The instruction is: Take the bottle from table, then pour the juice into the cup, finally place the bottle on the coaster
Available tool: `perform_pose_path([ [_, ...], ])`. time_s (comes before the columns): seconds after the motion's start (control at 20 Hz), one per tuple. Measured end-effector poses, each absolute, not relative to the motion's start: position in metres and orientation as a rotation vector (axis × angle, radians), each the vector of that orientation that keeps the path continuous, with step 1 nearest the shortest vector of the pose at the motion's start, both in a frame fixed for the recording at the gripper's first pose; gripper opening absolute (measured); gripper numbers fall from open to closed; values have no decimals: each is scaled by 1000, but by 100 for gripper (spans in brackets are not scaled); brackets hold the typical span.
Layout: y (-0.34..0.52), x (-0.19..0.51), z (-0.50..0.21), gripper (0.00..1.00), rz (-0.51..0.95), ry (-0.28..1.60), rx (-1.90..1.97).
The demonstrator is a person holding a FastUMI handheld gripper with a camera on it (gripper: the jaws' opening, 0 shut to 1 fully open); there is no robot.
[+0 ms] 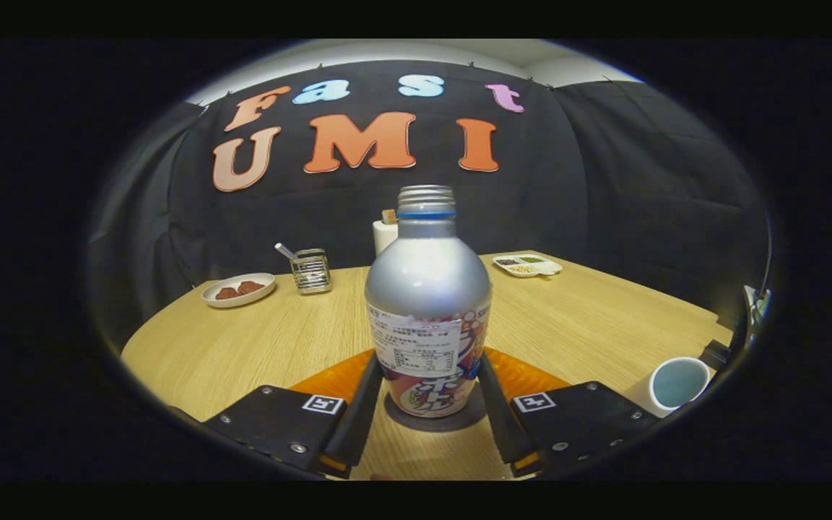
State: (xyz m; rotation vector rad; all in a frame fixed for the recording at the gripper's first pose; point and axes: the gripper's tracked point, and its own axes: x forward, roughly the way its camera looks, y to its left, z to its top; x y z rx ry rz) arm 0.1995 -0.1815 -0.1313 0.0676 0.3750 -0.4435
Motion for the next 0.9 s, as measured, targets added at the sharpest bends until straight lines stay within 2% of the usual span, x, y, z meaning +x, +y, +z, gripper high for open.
perform_pose_path([
  [0.6, -185, 182, -133, 80, -459, 369, 72],
  [0.75, -173, 173, -123, 94, -426, 354, 85],
  [0.9, -155, 156, -96, 97, -379, 286, 107],
])
